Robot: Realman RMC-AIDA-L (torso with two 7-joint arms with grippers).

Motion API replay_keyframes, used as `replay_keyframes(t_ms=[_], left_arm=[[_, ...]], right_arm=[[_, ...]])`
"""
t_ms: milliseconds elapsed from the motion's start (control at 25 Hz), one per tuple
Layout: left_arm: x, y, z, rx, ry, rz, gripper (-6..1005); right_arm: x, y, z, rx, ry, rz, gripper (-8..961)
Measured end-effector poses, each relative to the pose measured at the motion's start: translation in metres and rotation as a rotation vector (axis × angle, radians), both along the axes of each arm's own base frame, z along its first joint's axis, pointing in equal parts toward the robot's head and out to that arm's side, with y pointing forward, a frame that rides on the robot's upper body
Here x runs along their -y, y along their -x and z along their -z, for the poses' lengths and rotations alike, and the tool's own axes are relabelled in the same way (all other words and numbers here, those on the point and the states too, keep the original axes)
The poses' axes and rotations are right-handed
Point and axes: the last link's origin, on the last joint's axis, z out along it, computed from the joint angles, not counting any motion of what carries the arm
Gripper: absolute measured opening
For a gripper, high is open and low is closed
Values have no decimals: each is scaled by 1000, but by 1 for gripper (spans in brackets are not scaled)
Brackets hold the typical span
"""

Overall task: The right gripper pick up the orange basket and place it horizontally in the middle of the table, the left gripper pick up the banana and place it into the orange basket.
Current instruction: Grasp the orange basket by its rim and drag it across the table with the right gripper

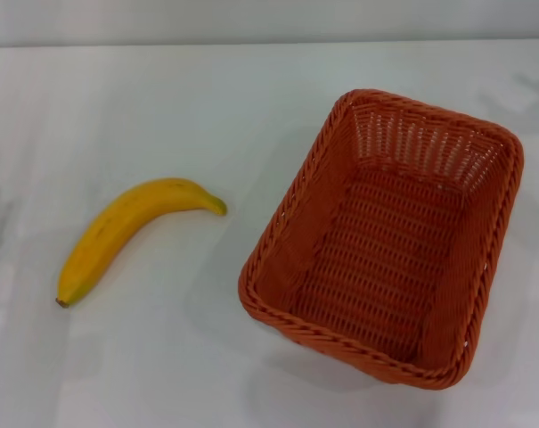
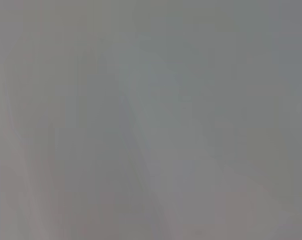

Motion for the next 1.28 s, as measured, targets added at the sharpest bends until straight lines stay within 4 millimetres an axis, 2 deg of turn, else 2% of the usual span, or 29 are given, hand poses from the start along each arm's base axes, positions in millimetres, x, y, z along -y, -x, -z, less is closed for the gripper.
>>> replay_keyframes(t_ms=[280,520,640,960,1280], left_arm=[[-1,0,-1,-5,-1,2,892],[-2,-1,-1,-5,0,4,892],[-6,-3,0,-5,4,11,892],[-8,-3,-1,-3,1,7,892],[-5,0,-1,-4,0,-1,892]], right_arm=[[-11,60,-4,217,202,-45,850],[-22,101,16,432,371,-12,847],[-25,106,31,520,445,33,845],[-31,103,80,726,585,146,841],[-41,99,100,757,580,173,836]])
